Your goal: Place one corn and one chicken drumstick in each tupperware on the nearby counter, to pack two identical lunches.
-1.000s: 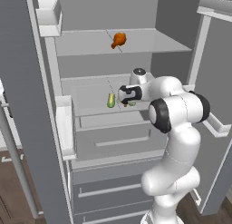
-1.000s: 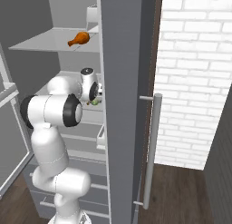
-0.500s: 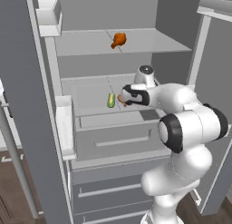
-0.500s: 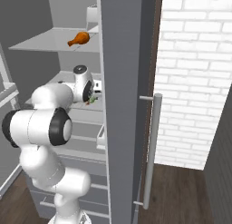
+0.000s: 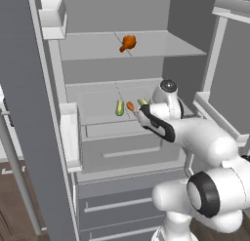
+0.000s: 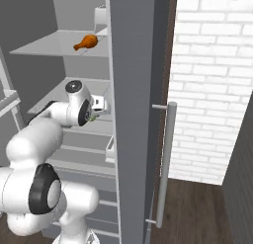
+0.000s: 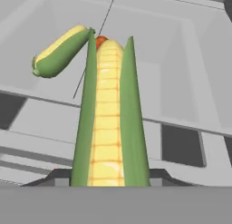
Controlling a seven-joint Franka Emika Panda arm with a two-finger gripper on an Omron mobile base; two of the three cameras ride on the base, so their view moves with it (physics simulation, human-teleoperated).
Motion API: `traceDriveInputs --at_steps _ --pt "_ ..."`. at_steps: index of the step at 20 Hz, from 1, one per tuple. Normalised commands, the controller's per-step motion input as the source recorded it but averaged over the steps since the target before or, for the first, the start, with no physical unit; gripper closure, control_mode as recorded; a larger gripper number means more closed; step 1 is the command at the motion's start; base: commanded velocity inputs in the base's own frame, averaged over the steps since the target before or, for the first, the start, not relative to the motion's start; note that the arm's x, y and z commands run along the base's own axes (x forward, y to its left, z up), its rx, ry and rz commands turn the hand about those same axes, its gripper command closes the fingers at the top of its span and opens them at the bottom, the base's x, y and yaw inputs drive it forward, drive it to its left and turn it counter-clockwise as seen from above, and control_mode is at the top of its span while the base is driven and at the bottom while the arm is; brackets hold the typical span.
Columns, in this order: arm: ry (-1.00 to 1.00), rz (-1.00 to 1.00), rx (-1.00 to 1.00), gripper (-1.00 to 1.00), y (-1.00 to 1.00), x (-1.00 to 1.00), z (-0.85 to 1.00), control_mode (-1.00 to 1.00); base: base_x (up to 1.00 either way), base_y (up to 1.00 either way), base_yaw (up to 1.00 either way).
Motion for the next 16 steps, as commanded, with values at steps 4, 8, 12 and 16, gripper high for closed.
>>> traceDriveInputs --at_steps 4,8,12,16 --pt "0.00 0.00 0.00 1.00 0.00 -1.00 0.44 -1.00 0.00 0.00 0.00" --pt "0.00 0.00 -0.01 1.00 0.00 -1.00 0.59 -1.00 0.00 0.00 0.00" --pt "0.00 0.00 -0.01 1.00 0.08 -0.94 0.63 -1.00 0.00 0.00 0.00" --pt "0.00 0.00 -0.01 1.00 0.12 -0.80 0.59 -1.00 0.00 0.00 0.00"
